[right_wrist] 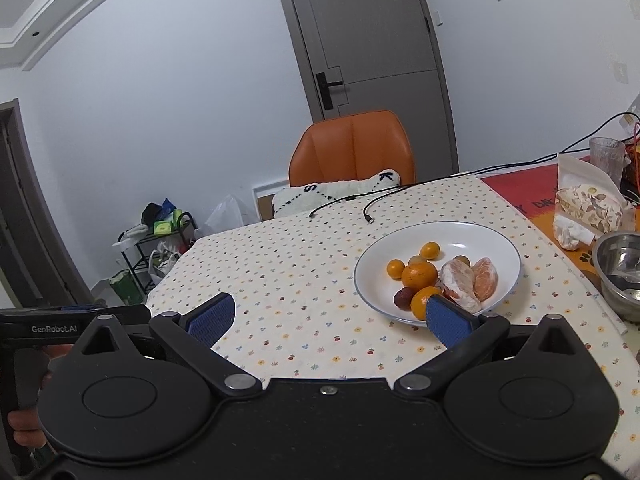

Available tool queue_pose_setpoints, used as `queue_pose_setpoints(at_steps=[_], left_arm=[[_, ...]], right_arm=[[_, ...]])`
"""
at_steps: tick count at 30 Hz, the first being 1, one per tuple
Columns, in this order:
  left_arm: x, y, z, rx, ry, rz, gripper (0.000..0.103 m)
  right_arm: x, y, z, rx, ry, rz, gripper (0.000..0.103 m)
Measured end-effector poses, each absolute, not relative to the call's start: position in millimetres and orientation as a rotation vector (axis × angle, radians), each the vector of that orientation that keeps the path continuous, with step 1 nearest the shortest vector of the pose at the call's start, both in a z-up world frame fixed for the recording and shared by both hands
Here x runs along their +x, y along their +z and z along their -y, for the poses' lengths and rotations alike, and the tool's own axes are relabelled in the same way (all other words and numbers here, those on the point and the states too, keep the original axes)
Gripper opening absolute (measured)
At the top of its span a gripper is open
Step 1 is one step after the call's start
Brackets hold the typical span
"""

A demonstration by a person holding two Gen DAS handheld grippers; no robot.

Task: Organize fruits

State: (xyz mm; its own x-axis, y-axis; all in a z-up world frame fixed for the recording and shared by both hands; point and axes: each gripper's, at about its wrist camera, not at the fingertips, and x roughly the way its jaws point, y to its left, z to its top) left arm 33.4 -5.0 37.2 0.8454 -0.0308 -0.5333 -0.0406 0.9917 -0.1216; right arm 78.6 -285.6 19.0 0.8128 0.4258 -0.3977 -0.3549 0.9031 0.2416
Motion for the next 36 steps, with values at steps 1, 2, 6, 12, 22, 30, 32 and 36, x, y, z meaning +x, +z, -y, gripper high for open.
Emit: queue_pose_setpoints(at_steps=[1, 2, 6, 12, 22, 30, 32, 36], left_arm=[[31, 37, 5, -0.130, 0.005, -0.562, 0.100], [30, 37, 4, -0.129, 0.004, -0.562, 0.100], [27, 35, 3, -0.130, 0.008, -0.574, 0.101], [18, 32, 2, -0.113, 0.016, -0.578, 0.101], [12, 32, -6, -0.110, 0.026, -0.576, 0.103], [13, 29, -10, -0.116, 0.034, -0.587, 0.103], [12, 29, -11, -0.116, 0.034, -0.587, 0.103], [12, 29, -11, -0.115, 0.033, -0.591, 0.103]], right_arm=[[77, 19, 285, 0.157, 0.420, -0.460, 0.103], [75, 20, 284, 0.154, 0.423, -0.458, 0.103], [67, 21, 282, 0.142, 0.432, -0.451, 0.103], [60, 22, 280, 0.130, 0.446, -0.447, 0.103], [56, 21, 274, 0.108, 0.468, -0.457, 0.103], [56, 19, 271, 0.105, 0.472, -0.466, 0.103], [56, 19, 271, 0.105, 0.471, -0.467, 0.103], [58, 19, 272, 0.106, 0.470, -0.469, 0.103]])
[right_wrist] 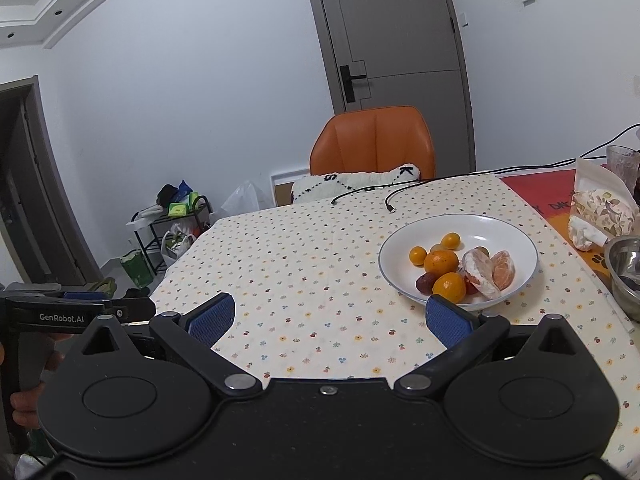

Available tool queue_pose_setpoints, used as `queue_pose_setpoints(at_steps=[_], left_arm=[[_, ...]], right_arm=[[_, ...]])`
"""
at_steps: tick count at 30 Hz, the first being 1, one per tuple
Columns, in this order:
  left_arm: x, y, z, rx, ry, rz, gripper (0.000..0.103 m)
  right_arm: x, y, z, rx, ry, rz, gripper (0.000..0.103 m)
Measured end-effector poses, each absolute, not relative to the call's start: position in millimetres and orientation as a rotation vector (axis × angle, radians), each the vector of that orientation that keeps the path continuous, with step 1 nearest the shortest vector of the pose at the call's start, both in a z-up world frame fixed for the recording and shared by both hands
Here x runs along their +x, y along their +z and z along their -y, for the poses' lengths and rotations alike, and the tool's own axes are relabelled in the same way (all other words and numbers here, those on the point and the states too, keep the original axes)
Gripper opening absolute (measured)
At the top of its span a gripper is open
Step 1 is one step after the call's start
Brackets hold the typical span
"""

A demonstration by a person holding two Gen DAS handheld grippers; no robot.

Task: Organize fruits

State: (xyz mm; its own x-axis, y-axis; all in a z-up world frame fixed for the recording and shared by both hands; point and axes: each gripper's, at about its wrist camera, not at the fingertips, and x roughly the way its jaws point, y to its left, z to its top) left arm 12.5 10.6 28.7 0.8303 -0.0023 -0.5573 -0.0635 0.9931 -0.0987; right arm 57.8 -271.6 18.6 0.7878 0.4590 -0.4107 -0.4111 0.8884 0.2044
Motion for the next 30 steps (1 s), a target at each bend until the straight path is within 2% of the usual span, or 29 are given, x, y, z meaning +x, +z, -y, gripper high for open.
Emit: queue_pose_setpoints(at_steps=[30], left_arm=[[12.4, 27.5, -9.9, -0.112, 0.030, -0.596, 0.103]], right_arm=[[58.2, 15.9, 272.3, 0.104, 0.467, -0.472, 0.103]])
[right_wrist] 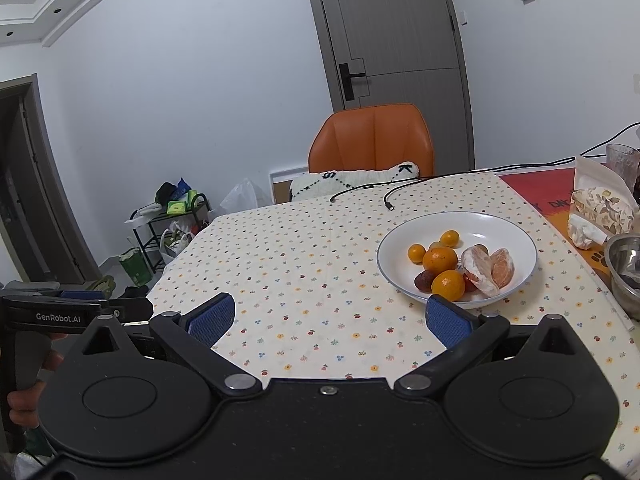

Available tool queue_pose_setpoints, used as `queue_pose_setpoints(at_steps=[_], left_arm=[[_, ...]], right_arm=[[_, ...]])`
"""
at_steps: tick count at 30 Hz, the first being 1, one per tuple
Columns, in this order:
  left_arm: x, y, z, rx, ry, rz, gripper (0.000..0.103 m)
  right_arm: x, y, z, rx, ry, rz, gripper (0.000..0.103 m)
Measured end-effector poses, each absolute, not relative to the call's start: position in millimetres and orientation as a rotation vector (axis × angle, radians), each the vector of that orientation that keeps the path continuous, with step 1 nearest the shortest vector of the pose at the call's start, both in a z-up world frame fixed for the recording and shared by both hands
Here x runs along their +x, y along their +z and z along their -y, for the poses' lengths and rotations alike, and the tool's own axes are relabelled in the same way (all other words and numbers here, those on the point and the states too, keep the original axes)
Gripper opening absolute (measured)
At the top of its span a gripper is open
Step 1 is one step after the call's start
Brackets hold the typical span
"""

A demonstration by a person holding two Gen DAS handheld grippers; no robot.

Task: Organize fruits

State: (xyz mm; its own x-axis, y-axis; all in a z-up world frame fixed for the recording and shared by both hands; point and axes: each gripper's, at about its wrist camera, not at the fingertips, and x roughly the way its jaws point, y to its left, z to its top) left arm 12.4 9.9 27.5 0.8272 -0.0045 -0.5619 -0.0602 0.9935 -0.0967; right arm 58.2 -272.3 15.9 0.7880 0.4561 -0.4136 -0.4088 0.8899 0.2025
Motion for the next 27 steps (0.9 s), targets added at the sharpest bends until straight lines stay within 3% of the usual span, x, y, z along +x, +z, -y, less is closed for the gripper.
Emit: queue_pose_setpoints(at_steps=[27], left_arm=[[12.1, 25.2, -7.8, -0.111, 0.026, -0.601, 0.103]], right_arm=[[57.5, 15.6, 271.7, 0.102, 0.466, -0.474, 0.103]])
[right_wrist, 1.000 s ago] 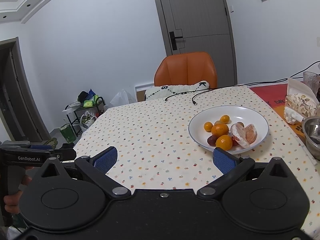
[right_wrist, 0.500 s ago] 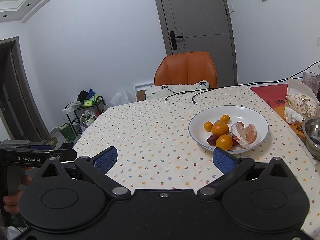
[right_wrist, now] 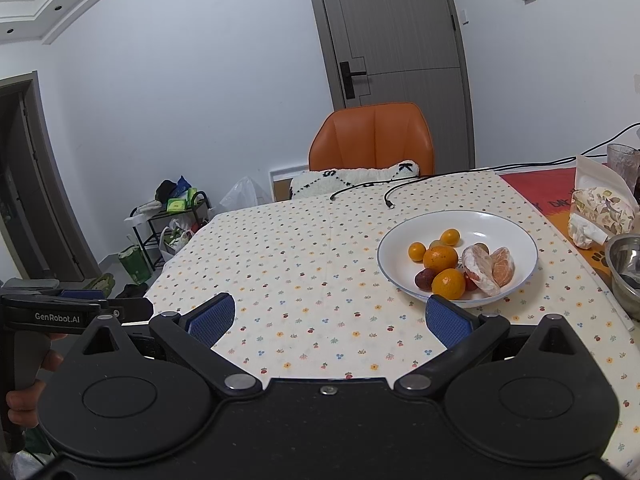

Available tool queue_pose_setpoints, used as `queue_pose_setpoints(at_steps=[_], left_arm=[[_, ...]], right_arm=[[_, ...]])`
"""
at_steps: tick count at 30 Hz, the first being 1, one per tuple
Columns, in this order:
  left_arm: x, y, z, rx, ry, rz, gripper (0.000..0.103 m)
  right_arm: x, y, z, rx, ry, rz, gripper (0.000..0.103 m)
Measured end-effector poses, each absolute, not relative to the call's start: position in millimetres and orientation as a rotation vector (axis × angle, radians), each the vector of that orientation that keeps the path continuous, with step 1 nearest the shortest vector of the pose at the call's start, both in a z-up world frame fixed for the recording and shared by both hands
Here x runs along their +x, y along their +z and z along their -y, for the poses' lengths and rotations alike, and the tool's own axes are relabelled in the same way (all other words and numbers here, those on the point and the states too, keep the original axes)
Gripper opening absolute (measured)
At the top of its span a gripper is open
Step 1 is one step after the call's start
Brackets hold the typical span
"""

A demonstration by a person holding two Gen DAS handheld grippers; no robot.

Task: Organize fruits

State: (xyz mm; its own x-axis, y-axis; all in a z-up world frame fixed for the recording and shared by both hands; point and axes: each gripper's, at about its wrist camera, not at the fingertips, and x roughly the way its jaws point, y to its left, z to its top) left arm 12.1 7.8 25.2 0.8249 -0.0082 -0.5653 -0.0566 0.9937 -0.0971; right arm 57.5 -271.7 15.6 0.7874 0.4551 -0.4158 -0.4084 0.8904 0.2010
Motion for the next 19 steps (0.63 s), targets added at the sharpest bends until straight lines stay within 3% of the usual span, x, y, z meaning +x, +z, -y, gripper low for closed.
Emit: queue_pose_setpoints(at_steps=[19], left_arm=[[10.5, 24.0, -8.8, -0.108, 0.020, -0.599, 0.103]], right_arm=[[58.3, 12.6, 269.1, 0.098, 0.467, -0.481, 0.103]])
